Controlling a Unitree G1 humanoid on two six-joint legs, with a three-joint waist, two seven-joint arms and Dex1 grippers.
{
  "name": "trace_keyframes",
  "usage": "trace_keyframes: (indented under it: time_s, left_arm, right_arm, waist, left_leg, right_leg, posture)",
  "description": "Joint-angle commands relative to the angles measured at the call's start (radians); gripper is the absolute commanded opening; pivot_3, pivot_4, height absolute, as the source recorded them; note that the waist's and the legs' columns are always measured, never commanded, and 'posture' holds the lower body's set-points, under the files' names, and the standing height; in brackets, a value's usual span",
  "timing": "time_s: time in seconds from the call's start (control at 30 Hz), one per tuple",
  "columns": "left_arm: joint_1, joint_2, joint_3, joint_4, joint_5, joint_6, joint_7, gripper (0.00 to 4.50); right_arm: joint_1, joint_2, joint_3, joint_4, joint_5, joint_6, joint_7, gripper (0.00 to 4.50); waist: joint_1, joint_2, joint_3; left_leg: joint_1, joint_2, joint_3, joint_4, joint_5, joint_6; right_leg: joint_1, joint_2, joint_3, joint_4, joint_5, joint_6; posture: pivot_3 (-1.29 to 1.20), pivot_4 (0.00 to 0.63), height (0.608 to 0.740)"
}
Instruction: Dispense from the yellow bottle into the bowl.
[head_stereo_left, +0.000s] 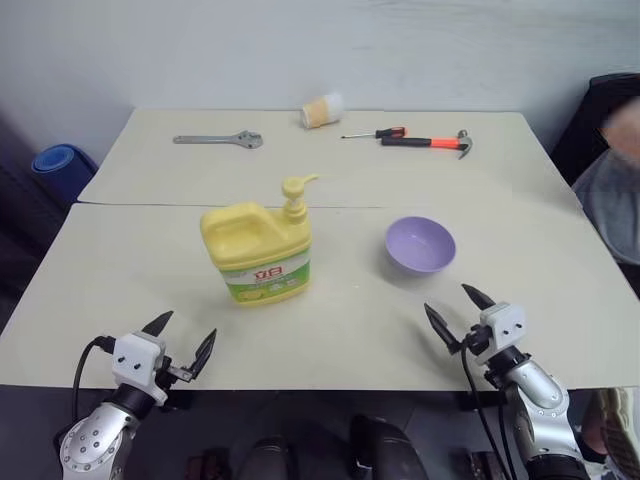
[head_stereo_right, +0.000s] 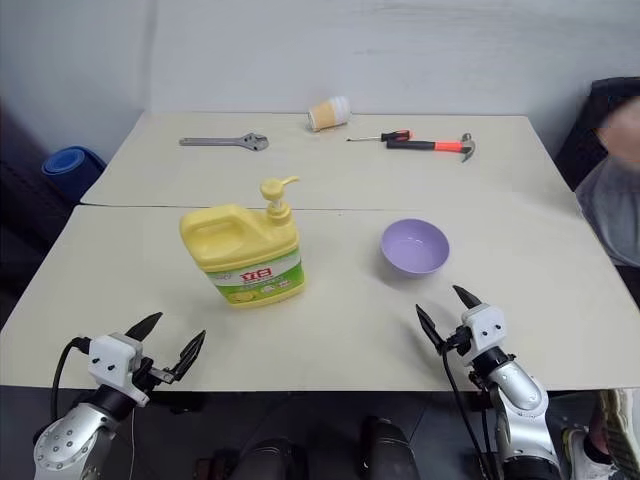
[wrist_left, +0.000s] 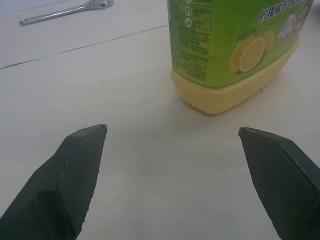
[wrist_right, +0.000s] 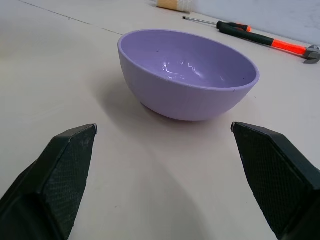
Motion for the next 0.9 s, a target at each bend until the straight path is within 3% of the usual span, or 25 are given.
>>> trace_keyframes:
  time_s: [0.03, 0.13, 0.2, 0.27, 0.43, 0.57, 0.8, 0.9]
  left_arm:
    - [0.015, 0.022, -0.01, -0.026, -0.019, 0.023, -0.027, 4.49]
    - [0.028, 0.032, 0.009, -0.121, -0.19, 0.117, -0.092, 4.49]
    - [0.066, 0.112, 0.048, -0.229, -0.414, 0.232, -0.227, 4.49]
    - [0.084, 0.2, 0.074, -0.286, -0.496, 0.302, -0.311, 4.49]
    - [-0.011, 0.331, 0.04, -0.318, -0.55, 0.395, -0.392, 4.49]
    - [-0.114, 0.345, -0.023, -0.336, -0.531, 0.422, -0.403, 4.49]
    - [-0.178, 0.371, -0.025, -0.409, -0.586, 0.505, -0.39, 4.49]
    - [-0.188, 0.374, -0.011, -0.42, -0.598, 0.518, -0.384, 4.5]
  right_arm:
    - [0.001, -0.01, -0.013, -0.041, 0.026, -0.011, 0.01, 4.5]
    - [0.003, -0.051, -0.017, -0.107, 0.06, 0.017, 0.059, 4.5]
    - [-0.006, -0.129, -0.001, -0.209, 0.124, 0.106, 0.162, 4.5]
    - [-0.039, -0.203, 0.02, -0.271, 0.171, 0.225, 0.236, 4.5]
    - [-0.254, -0.262, 0.114, -0.133, 0.097, 0.37, 0.303, 4.5]
    - [-0.388, -0.251, 0.19, 0.033, -0.004, 0.371, 0.317, 4.5]
    - [-0.56, -0.201, 0.245, 0.31, -0.118, 0.298, 0.285, 4.5]
    - [-0.593, -0.176, 0.247, 0.367, -0.134, 0.261, 0.284, 3.96]
  waist:
    - [0.0, 0.0, 0.0]
    - [0.0, 0.001, 0.0]
    - [0.0, 0.0, 0.001]
    - [0.0, 0.002, 0.002]
    - [-0.001, 0.004, 0.002]
    - [0.003, 0.005, 0.003]
    - [-0.005, 0.005, 0.003]
    - [-0.014, 0.005, 0.003]
  left_leg:
    - [0.0, 0.0, 0.0, 0.0, 0.0, 0.0]
    - [0.0, 0.0, 0.0, 0.0, 0.0, 0.0]
    - [0.0, 0.0, 0.0, 0.0, 0.0, 0.0]
    - [0.0, 0.001, 0.0, 0.001, 0.0, 0.0]
    - [0.001, 0.001, -0.001, 0.001, 0.001, -0.001]
    - [0.0, 0.0, -0.001, 0.001, 0.002, -0.003]
    - [-0.003, -0.001, 0.001, 0.002, 0.004, -0.003]
    - [-0.001, 0.001, 0.001, 0.002, 0.004, -0.004]
  right_leg:
    - [0.0, 0.0, 0.0, 0.0, 0.0, 0.0]
    - [0.0, 0.0, 0.0, 0.0, 0.0, 0.0]
    - [0.0, 0.0, 0.001, 0.0, 0.0, 0.0]
    - [-0.001, 0.0, 0.001, 0.001, 0.0, 0.0]
    - [0.001, 0.0, 0.0, 0.002, -0.001, -0.002]
    - [-0.001, 0.001, -0.001, 0.004, -0.001, -0.002]
    - [0.0, 0.003, -0.002, 0.002, 0.0, 0.0]
    - [0.001, 0.005, -0.002, 0.002, 0.0, 0.0]
  posture:
    - [0.0, 0.15, 0.74]
    - [0.0, 0.15, 0.74]
    - [0.0, 0.15, 0.74]
    - [0.0, 0.15, 0.74]
    - [0.0, 0.15, 0.74]
    - [0.0, 0.15, 0.74]
    - [0.0, 0.15, 0.74]
    - [0.0, 0.15, 0.74]
